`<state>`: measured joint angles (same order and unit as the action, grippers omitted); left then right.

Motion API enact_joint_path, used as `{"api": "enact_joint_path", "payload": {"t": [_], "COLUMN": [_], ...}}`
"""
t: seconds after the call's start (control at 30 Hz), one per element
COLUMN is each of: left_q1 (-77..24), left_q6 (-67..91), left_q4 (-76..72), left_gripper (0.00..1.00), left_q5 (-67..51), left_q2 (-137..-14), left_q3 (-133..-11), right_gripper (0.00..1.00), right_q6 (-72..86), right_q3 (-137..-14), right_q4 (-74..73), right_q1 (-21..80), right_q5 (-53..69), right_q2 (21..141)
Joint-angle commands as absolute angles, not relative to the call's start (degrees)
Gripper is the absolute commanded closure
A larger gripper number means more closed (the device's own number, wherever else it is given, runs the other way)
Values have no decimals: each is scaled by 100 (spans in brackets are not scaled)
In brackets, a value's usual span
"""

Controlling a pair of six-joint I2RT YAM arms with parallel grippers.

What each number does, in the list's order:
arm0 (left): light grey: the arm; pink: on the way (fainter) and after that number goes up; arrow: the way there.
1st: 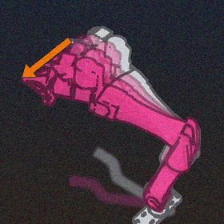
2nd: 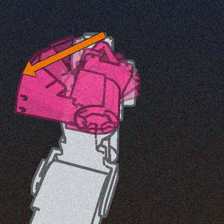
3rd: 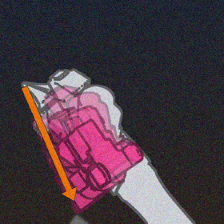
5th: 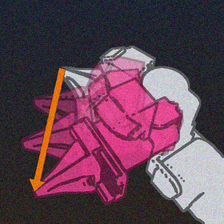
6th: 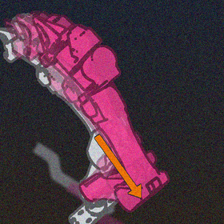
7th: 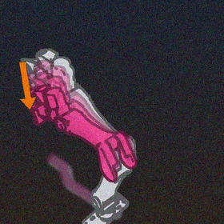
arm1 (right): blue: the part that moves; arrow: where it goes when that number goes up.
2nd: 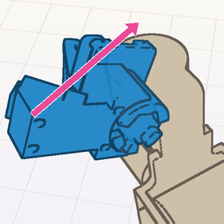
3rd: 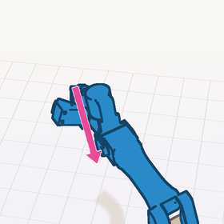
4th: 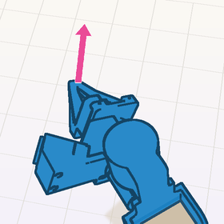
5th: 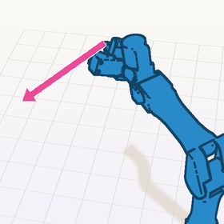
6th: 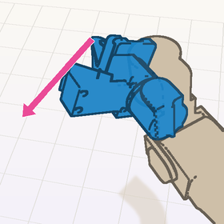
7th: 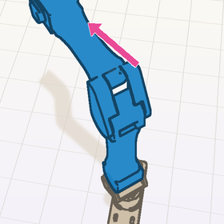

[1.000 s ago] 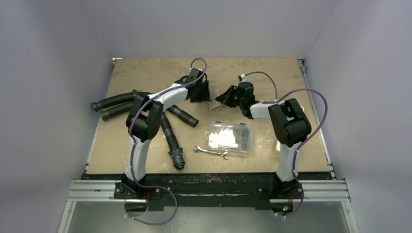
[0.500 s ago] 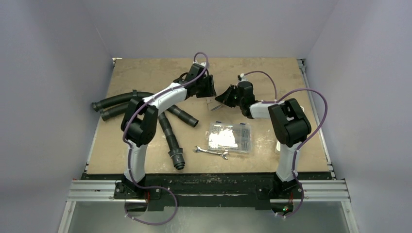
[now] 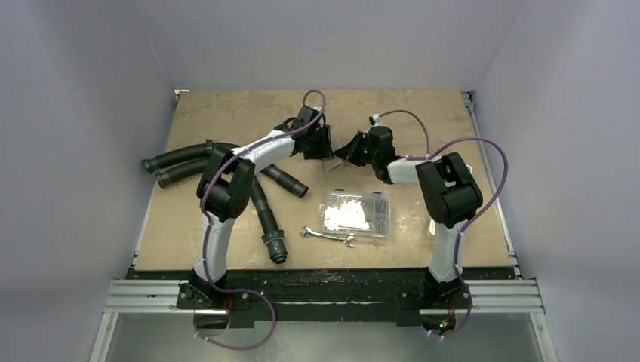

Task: Put the credit cards into the card holder
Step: Open the card holder at the center of the board.

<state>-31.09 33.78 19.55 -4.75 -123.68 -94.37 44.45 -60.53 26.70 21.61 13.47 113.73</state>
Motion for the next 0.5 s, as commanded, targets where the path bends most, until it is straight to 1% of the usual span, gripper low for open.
{"api": "enact_joint_path", "payload": {"t": [0.0,0.1,0.2,0.33,0.47], "left_q1": [-3098,-3059,-2905,-2684,-2589], "left_q6": [3335,3322,3398,3555,3581], "left_q4": [1925,2050,2342,2532,2669], "left_gripper": [53,56,68,78,93], "left_q5": [-577,-401,-54,266,399], "left_q2": [-12590,-12738,-12846,-12749,-12733], "left_q3": [-9773,-9863,-9981,-9926,-9917], "right_gripper": [100,100,100,100,100], "right_q6": [4320,4322,4301,4492,4608], "right_q3": [-6179,-6183,-6151,-5994,-5854], "right_q4": [2579,2583,2594,2801,2960], "right_q1": [2245,2260,2276,2255,2169], "right_q5": [1484,1485,1477,1667,1765], "right_q2": [11520,11529,11512,11516,11559]}}
